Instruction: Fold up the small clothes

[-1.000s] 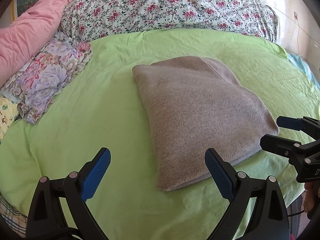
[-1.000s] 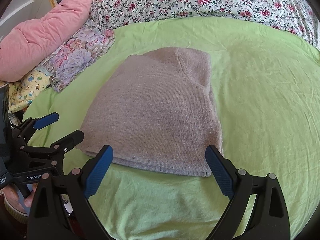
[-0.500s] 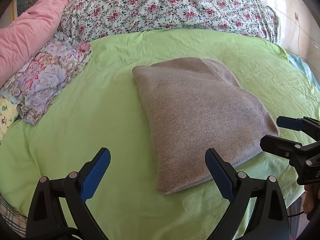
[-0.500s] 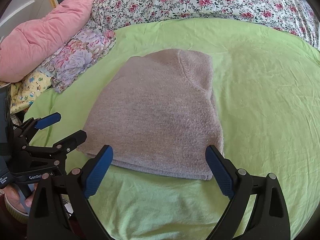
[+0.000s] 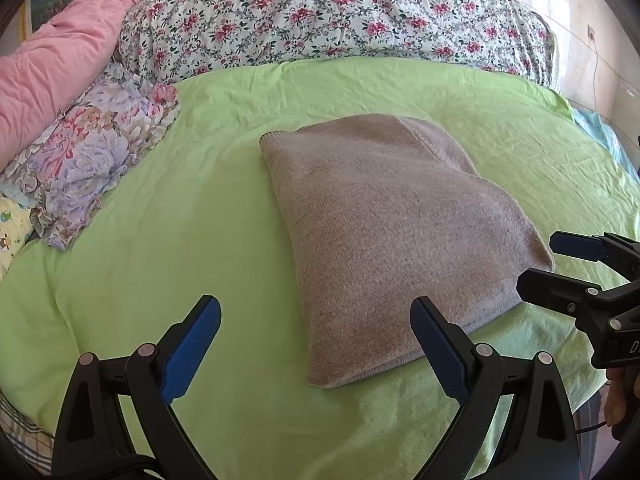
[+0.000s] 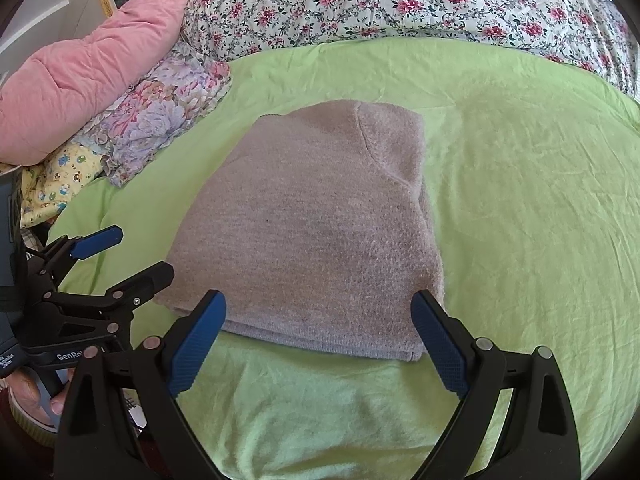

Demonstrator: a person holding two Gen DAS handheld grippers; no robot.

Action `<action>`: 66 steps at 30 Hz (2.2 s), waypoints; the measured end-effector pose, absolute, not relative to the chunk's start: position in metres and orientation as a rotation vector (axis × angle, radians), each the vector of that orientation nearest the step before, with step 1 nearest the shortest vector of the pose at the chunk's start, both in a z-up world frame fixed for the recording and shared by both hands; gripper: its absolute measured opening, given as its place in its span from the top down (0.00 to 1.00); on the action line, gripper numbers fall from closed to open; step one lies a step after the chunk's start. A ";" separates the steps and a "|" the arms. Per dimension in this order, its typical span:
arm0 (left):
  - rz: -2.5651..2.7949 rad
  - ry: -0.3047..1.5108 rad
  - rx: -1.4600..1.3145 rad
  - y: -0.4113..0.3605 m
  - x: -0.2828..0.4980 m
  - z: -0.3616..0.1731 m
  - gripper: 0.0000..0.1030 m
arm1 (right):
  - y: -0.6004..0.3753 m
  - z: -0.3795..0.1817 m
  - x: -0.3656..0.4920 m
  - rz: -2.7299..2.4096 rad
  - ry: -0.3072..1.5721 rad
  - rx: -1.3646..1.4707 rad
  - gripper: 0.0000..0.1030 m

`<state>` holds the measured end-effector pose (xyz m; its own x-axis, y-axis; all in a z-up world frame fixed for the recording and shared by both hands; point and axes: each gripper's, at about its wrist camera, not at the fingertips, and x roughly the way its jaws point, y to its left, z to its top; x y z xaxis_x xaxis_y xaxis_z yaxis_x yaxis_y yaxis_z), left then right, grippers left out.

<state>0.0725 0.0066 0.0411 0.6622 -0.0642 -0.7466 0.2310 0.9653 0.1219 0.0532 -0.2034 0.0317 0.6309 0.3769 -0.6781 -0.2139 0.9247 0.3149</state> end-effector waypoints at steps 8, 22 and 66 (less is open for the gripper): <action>-0.173 0.834 0.211 0.005 0.072 0.041 0.07 | -0.203 0.031 0.053 0.339 0.820 0.212 0.09; -0.179 0.839 0.204 0.005 0.073 0.040 0.07 | -0.202 0.031 0.052 0.338 0.825 0.214 0.09; -0.182 0.814 0.188 0.004 0.074 0.043 0.07 | -0.203 0.032 0.054 0.341 0.826 0.204 0.09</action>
